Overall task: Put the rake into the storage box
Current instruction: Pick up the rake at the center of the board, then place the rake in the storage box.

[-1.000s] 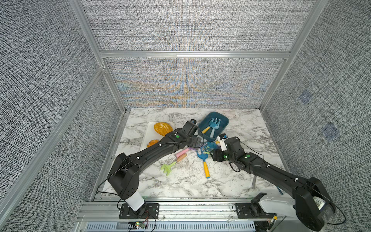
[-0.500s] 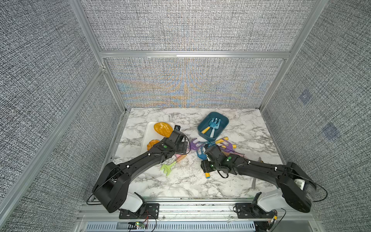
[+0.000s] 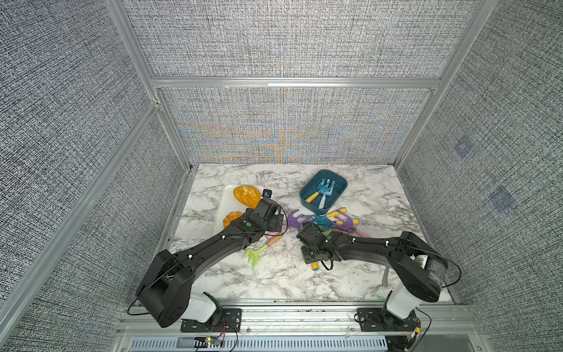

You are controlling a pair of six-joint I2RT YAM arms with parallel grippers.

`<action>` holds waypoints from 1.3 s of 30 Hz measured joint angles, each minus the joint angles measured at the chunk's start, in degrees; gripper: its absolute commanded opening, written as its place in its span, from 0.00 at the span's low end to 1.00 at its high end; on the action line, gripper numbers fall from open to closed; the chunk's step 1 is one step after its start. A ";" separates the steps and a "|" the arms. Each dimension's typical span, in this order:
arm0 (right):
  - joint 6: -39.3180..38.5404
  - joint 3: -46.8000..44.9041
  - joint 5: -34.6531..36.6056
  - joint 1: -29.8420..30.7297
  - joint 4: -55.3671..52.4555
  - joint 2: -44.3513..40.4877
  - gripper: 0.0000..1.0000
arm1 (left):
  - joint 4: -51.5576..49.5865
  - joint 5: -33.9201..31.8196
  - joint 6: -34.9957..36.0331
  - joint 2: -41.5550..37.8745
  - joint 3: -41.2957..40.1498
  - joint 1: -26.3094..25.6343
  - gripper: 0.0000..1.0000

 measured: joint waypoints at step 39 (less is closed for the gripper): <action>9.70 12.46 -14.45 -29.86 10.99 -7.50 0.00 | 4.70 -5.20 0.00 -9.64 -6.16 0.00 0.99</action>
